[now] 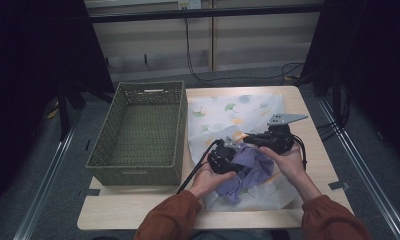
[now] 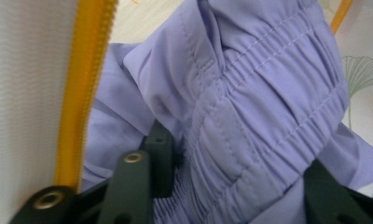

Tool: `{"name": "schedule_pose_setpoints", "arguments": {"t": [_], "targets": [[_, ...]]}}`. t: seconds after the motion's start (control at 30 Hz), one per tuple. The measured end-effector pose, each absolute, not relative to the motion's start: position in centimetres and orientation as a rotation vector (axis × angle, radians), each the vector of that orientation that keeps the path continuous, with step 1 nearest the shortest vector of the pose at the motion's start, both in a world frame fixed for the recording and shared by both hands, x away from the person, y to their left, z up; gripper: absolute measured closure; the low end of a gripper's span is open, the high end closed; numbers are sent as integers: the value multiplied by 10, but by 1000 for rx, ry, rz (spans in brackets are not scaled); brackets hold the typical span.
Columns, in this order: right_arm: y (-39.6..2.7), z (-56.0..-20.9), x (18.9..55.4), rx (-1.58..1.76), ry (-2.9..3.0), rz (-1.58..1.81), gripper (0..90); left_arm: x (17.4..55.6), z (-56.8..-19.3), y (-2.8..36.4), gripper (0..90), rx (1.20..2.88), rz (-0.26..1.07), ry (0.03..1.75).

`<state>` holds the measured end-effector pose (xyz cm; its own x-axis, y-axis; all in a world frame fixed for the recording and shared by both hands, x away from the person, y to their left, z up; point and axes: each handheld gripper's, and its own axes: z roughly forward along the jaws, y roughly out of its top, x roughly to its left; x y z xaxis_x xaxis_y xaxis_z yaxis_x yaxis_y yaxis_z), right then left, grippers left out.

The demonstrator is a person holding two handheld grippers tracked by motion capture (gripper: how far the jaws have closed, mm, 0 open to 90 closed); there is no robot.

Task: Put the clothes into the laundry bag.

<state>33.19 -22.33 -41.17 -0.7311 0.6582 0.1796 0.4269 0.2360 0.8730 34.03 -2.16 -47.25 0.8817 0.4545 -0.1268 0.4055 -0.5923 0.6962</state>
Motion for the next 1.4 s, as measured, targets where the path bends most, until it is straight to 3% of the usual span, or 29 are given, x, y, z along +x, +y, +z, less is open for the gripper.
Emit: {"name": "schedule_pose_setpoints", "arguments": {"t": [0.17, 0.37, 0.73, 1.23, 1.33, 1.4], "targets": [[-225, -415, 334, 1037, 2284, 1493, 895, 337, -463, -17, 464, 2233, 65, 628], [-227, -415, 334, 1038, 2282, 1496, 895, 333, -450, -9, 444, 2213, 81, 619], [-226, -415, 334, 1039, 2287, 1490, 894, 324, -435, 10, 298, 2175, 53, 591], [-223, -416, 334, 1028, 2298, 1485, 894, 304, -425, 35, 310, 2148, 70, 518], [-222, -416, 334, 1022, 2305, 1480, 894, 297, -424, 44, 427, 2124, 70, 469], [-222, -417, 334, 1019, 2310, 1475, 894, 292, -424, 47, 437, 2141, 78, 456]]}}
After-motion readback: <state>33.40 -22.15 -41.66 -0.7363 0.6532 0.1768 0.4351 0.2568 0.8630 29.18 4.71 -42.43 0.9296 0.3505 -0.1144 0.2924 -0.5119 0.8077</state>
